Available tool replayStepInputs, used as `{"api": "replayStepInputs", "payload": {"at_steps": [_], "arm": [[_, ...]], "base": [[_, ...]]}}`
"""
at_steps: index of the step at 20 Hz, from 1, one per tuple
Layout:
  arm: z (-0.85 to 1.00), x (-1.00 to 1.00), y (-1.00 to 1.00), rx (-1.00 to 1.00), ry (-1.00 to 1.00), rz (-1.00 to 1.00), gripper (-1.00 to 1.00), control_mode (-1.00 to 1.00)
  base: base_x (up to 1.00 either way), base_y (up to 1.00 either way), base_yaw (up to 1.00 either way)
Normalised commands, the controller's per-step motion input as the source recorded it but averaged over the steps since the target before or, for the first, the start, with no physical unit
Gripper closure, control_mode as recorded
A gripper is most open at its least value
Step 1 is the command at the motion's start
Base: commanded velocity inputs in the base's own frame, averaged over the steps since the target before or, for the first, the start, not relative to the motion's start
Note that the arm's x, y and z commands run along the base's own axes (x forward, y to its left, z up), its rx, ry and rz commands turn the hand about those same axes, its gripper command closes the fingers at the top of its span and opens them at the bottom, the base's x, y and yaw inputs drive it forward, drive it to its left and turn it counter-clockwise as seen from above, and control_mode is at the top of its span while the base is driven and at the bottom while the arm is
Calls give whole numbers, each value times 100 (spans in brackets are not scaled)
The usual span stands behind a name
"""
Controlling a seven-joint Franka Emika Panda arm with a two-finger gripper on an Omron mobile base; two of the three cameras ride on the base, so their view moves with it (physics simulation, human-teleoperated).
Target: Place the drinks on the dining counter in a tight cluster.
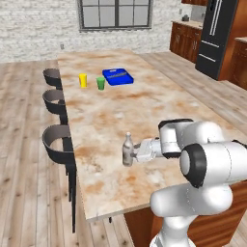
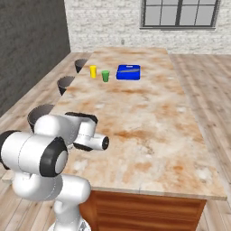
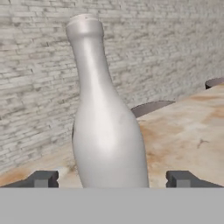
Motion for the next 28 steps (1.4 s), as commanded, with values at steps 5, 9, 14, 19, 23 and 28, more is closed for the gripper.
{"api": "replayStepInputs", "payload": {"at_steps": [5, 9, 14, 19, 23, 28], "arm": [[66, -71, -63, 0, -4, -5, -100, -100], [99, -47, -44, -9, 6, -2, -100, -100], [100, -20, -36, -22, 28, -5, -100, -100], [96, -13, -42, -23, 38, -11, -100, -100], [84, -24, -46, -22, 38, -16, -100, -100], [37, -4, -47, -28, 46, -26, -100, -100]], "base": [[0, 0, 0], [0, 0, 0], [0, 0, 0], [0, 0, 0], [0, 0, 0], [0, 0, 0]]}}
